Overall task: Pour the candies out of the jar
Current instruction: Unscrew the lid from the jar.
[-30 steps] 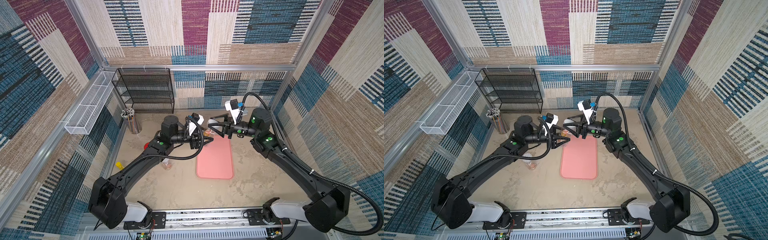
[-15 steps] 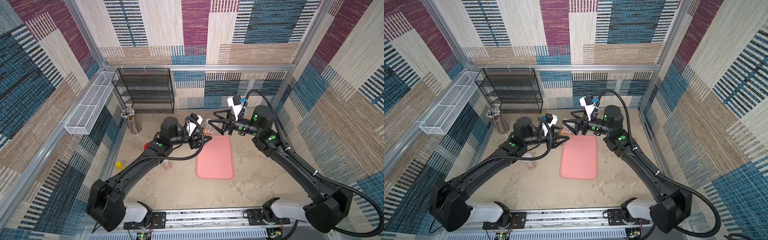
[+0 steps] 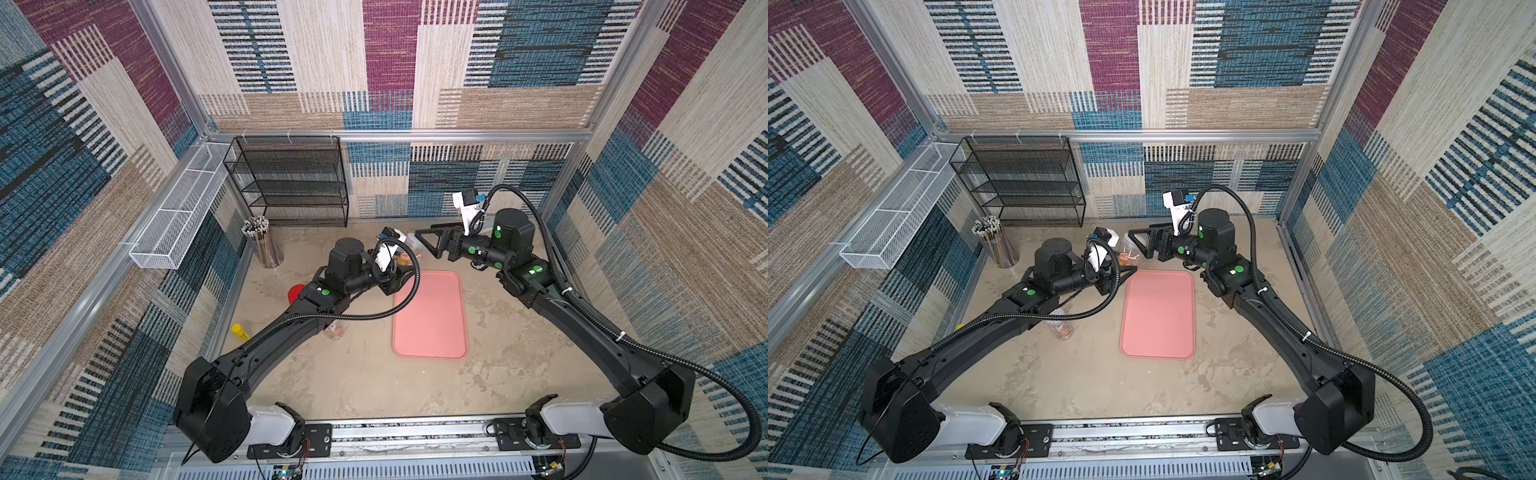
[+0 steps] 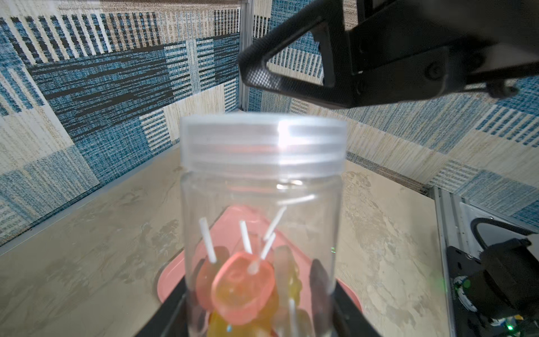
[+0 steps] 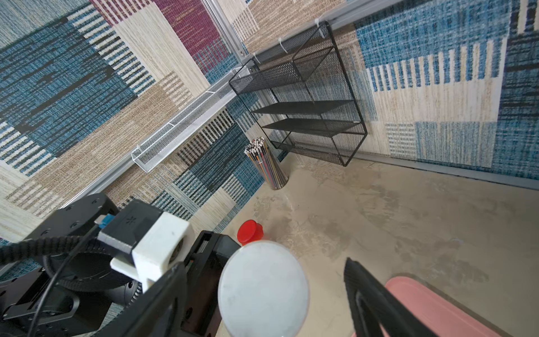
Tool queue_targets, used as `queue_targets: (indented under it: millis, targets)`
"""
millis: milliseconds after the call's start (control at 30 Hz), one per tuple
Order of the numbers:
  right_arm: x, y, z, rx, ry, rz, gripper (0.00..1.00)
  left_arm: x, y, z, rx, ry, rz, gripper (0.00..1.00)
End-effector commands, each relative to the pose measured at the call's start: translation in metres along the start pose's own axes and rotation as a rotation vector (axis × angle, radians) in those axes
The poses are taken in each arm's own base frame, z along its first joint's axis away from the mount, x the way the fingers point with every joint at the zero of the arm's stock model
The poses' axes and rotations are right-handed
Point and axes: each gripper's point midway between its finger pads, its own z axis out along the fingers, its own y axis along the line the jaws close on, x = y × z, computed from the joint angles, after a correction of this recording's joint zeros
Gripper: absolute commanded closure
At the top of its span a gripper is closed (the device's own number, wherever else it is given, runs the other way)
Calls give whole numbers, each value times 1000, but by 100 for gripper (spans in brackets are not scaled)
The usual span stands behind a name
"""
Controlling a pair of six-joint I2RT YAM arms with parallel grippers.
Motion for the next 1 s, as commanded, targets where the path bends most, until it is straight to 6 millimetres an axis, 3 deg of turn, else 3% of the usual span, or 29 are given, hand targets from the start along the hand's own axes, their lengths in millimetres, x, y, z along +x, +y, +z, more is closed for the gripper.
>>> queue_targets:
  millis: [0,467,967]
  targets:
    - [2,1,4,-7,4,20,15,-6,5,1,-36,-8,47,100]
    - [13,-3,18,8,33,21,27,-4,4,5,-38,7,40,100]
    - [23,-12,23,42,55,32,25,-6,3,5,-45,2,46,100]
